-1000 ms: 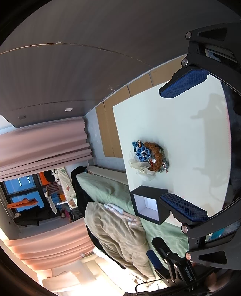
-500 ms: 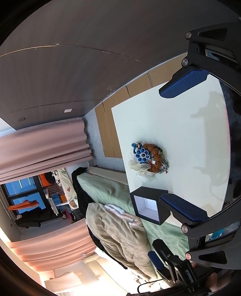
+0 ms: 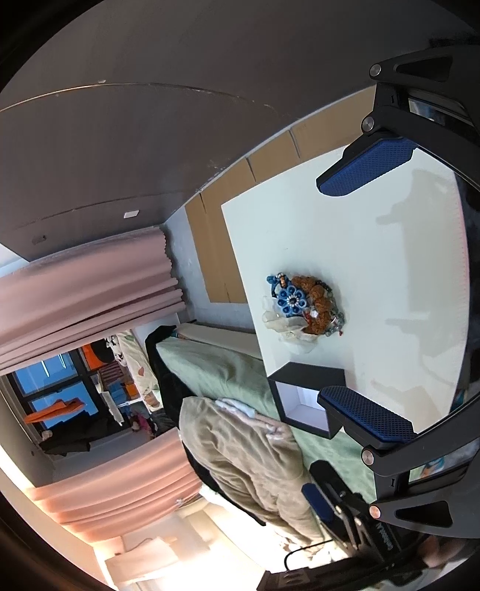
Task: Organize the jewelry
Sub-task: 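Move the left tool to the white cloth pouch and close on it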
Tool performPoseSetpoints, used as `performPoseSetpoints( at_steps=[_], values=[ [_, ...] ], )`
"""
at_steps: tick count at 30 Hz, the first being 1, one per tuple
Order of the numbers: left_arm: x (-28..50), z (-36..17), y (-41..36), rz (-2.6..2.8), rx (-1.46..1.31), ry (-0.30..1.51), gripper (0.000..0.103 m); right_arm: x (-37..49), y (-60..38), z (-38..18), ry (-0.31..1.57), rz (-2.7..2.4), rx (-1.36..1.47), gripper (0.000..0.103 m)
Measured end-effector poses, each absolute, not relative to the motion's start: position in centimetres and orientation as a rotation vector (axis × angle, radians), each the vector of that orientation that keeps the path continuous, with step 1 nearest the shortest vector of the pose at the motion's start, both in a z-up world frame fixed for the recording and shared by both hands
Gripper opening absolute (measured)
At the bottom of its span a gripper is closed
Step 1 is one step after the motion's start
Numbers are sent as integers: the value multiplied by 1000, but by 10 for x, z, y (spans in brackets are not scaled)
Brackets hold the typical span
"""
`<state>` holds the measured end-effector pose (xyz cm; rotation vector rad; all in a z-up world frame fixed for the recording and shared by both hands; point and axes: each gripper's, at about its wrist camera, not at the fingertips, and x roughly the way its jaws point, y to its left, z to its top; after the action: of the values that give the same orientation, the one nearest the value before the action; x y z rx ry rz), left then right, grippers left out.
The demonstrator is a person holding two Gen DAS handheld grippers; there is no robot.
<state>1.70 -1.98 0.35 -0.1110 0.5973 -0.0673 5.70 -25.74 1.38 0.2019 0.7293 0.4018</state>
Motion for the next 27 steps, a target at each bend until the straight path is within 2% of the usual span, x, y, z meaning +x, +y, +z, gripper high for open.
performPoseSetpoints(
  at_steps=[1,7,12,19,27],
  values=[
    [21,3,-20,-72,-110,604,86,59,-258,13,732,399,210,103],
    [41,-2,-21,-113,-153,638,74,78,-268,6,762,385,274,103],
    [61,-9,-30,-127,-153,670,70,95,-276,-4,806,356,339,101],
    [86,-22,-44,-138,-140,723,65,121,-292,-24,873,331,454,89],
    [121,-43,-60,-136,-109,803,55,145,-302,-40,925,302,526,89]
  ],
)
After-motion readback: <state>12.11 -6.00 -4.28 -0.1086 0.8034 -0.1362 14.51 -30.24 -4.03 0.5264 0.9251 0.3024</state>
